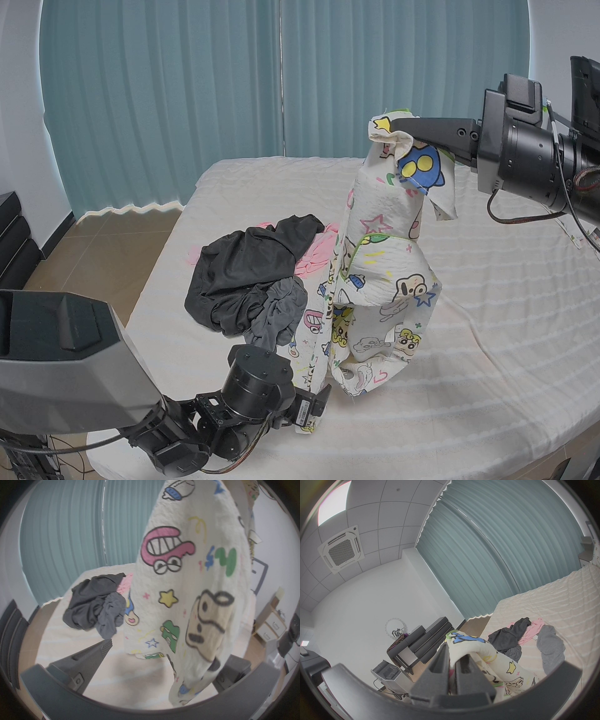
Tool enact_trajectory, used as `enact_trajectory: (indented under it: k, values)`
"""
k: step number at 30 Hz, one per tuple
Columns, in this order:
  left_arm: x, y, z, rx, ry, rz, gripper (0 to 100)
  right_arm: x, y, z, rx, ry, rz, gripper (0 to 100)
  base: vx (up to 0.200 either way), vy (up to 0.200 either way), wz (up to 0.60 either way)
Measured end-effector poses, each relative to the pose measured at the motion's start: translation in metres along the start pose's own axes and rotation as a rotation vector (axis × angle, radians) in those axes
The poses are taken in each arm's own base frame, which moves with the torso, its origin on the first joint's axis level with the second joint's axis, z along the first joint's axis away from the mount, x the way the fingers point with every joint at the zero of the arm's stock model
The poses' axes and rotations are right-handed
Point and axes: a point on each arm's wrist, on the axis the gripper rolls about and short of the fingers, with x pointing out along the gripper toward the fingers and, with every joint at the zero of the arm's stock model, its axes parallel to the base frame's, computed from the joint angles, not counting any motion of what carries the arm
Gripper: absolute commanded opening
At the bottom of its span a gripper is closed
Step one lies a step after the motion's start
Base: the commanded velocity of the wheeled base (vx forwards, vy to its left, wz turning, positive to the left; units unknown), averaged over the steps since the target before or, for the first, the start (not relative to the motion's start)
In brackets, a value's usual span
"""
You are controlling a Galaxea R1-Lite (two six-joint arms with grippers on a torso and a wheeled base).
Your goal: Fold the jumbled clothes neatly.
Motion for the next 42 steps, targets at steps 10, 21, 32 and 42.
enact_trajectory:
  k: [10,21,32,42]
  values:
    - [0.014,-0.001,-0.014,-0.067,-0.098,-0.043,100,-0.001,-0.002,0.0,0.001,0.0,-0.007,0,0.0,0.0,0.0]
    - [0.027,0.002,-0.046,-0.065,-0.078,-0.041,100,-0.001,-0.003,-0.001,0.002,0.0,-0.01,0,0.0,0.0,0.0]
    - [0.031,0.006,-0.053,-0.085,-0.06,-0.027,0,-0.002,-0.004,-0.002,0.006,0.006,-0.016,0,0.0,0.0,0.0]
    - [0.02,0.03,-0.026,-0.169,-0.21,0.013,0,-0.009,-0.026,-0.005,0.019,0.007,-0.097,0,0.0,0.0,0.0]
